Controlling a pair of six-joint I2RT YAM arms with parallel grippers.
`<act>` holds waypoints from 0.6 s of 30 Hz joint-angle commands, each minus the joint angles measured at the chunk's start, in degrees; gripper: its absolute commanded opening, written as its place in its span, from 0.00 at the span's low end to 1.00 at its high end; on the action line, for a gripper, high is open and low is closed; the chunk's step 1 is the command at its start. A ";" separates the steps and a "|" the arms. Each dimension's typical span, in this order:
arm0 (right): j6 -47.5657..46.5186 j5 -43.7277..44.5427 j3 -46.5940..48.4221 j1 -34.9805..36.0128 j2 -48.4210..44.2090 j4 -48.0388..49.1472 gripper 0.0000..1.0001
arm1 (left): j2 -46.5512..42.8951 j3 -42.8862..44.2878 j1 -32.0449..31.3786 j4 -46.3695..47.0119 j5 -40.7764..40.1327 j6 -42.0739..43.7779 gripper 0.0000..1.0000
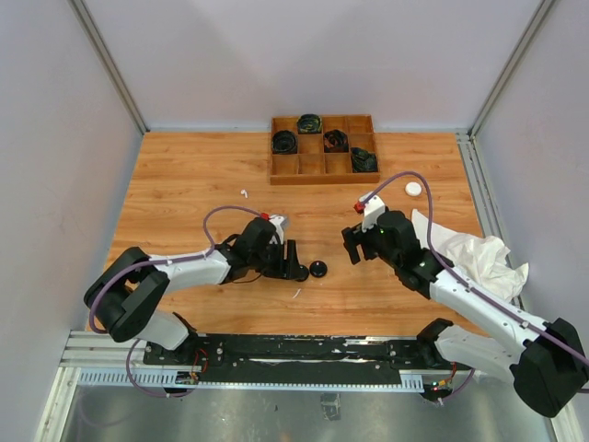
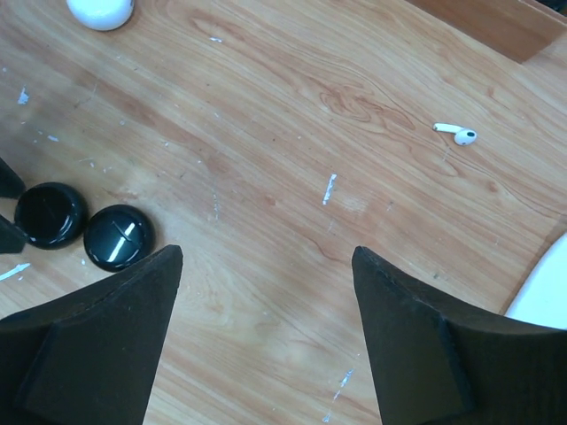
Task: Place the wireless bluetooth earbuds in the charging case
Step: Place the charging case at the center of the board, then pick up the charging case at the center of the board.
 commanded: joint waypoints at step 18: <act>2.18 7.23 -9.83 -3.53 -6.08 13.13 0.85 | 10.21 23.36 11.85 -14.94 -23.04 16.89 0.71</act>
